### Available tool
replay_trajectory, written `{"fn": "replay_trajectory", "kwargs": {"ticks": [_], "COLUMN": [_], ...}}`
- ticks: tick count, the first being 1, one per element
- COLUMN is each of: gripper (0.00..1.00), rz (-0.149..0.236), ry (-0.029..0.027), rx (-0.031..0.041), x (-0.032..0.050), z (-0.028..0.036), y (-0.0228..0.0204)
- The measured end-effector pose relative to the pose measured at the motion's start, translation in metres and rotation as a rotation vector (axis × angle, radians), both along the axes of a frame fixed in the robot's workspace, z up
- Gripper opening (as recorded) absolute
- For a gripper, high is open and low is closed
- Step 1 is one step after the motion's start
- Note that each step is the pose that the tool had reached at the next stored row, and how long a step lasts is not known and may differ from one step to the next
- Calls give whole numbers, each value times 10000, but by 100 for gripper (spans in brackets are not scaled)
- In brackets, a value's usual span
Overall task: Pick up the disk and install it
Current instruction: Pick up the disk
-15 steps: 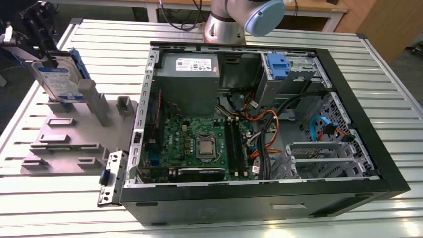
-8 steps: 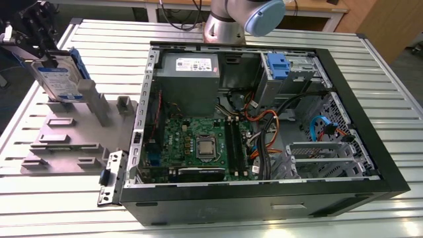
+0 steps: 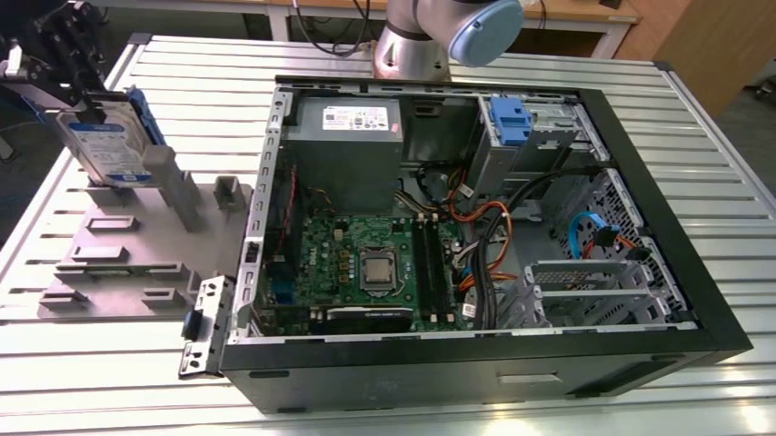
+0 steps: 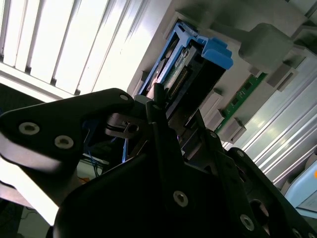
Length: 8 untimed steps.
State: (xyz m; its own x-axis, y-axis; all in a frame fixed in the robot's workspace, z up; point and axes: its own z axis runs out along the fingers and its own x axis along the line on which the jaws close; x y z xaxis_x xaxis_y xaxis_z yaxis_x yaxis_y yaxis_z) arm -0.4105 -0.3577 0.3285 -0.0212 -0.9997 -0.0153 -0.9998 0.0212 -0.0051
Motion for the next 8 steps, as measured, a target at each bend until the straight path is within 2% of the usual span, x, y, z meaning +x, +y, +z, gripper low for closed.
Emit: {"fn": "replay_trajectory", "kwargs": {"ticks": [8], "gripper": [35], "rz": [0], "ry": [5], "rx": [6], "x": [0], "z": [57], "y": [0]}}
